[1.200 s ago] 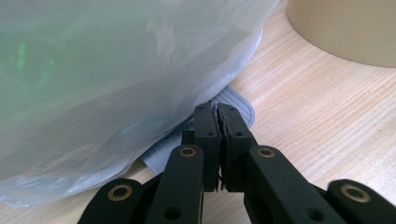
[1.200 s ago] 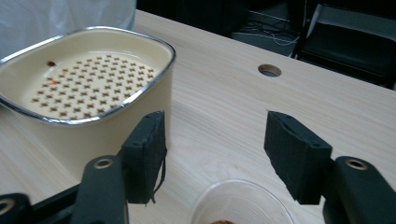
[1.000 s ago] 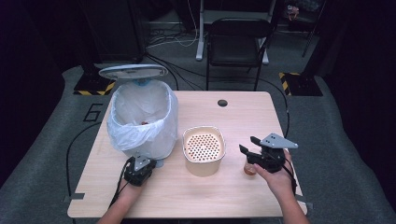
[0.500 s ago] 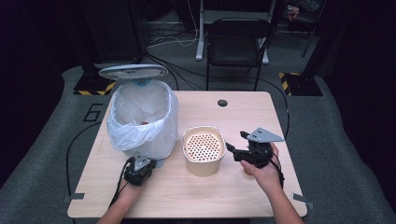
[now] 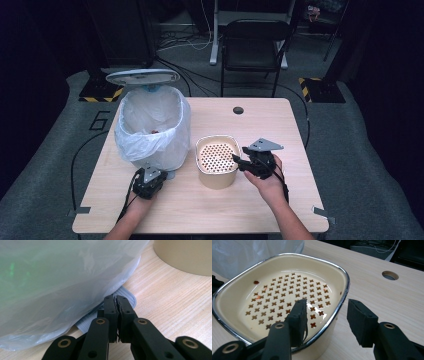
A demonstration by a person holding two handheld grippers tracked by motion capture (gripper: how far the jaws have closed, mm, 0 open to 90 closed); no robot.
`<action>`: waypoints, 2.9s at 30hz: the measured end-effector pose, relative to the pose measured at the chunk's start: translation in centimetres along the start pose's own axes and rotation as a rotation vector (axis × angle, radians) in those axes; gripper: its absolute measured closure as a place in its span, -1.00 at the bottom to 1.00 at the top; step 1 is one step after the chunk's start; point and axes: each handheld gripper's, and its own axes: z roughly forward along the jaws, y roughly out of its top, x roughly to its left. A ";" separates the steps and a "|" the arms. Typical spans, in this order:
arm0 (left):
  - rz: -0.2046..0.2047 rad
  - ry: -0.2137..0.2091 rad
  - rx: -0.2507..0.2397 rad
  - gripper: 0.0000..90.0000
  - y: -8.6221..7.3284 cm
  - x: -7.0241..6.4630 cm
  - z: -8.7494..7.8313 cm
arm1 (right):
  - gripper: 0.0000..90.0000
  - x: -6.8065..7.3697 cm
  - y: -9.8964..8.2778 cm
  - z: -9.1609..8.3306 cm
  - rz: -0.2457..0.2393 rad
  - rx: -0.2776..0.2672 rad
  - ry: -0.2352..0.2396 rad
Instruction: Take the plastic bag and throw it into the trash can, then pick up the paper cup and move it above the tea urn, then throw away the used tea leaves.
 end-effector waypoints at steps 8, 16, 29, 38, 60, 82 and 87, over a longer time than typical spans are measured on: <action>0.001 -0.005 0.005 0.93 0.0 0.0 0.0 | 0.17 0.3 -0.7 0.1 0.025 0.016 0.021; 0.031 0.001 0.008 0.93 0.1 0.1 -0.1 | 0.21 0.2 -0.8 -0.5 0.048 0.025 0.049; 0.030 0.003 0.005 0.93 0.0 0.1 -0.1 | 0.22 1.0 -2.4 -2.7 0.060 0.016 0.075; 0.028 -0.001 0.006 0.93 0.0 0.1 -0.1 | 0.17 2.2 -4.0 -4.6 0.086 0.020 0.085; 0.031 -0.001 0.008 0.93 0.1 0.1 -0.1 | -0.31 0.5 -3.5 -7.4 0.026 -0.065 -0.017; 0.027 0.009 -0.003 0.93 0.0 0.1 0.0 | -0.79 -4.4 -6.8 -7.4 0.076 -0.053 -0.172; 0.026 0.001 0.004 0.93 0.0 0.1 -0.1 | -0.85 -4.9 -7.2 -7.2 0.077 -0.051 -0.171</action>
